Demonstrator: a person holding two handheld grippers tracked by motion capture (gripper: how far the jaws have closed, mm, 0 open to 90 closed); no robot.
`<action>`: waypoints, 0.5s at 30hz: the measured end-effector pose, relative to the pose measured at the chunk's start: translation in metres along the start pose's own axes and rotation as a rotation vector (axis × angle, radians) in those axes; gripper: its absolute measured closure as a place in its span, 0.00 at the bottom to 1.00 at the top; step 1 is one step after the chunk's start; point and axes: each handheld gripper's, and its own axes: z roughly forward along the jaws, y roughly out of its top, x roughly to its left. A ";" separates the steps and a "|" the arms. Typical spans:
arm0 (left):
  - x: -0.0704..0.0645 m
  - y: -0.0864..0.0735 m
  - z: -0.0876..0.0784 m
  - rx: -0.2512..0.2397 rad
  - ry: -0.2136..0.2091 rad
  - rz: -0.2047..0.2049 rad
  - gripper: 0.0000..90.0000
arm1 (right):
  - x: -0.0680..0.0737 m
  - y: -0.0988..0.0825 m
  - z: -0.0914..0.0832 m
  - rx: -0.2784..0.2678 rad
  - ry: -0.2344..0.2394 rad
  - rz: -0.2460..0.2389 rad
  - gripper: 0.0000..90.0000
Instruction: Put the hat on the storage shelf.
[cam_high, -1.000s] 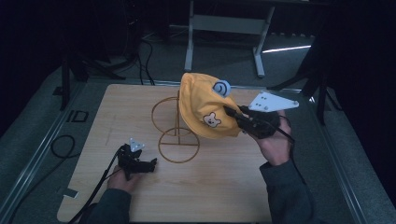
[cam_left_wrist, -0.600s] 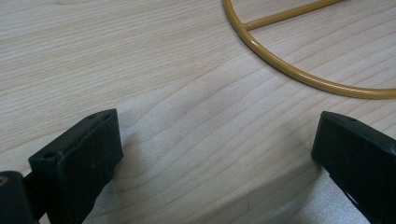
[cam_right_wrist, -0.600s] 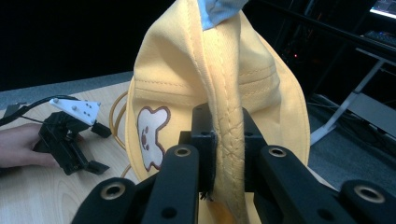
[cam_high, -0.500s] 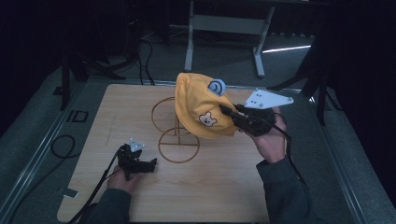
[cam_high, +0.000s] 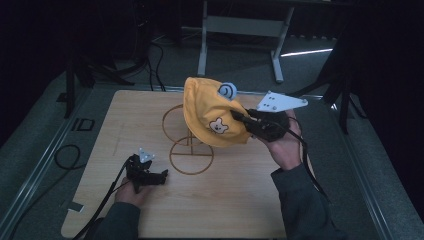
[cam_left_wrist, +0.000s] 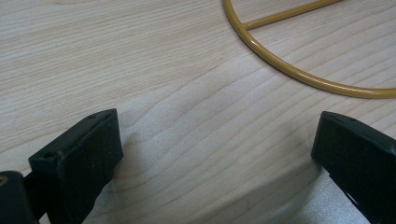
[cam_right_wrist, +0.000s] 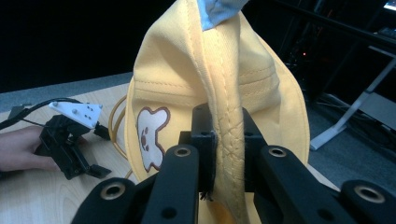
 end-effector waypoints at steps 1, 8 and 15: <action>0.000 0.000 0.000 0.001 -0.001 0.000 0.02 | -0.001 0.000 0.001 -0.001 0.004 0.002 0.92; 0.000 0.000 0.000 0.002 -0.001 0.000 0.02 | -0.006 0.002 0.007 0.004 0.027 0.022 0.91; 0.000 0.000 0.000 0.002 -0.001 0.000 0.02 | -0.002 0.012 0.012 -0.007 0.041 0.006 0.91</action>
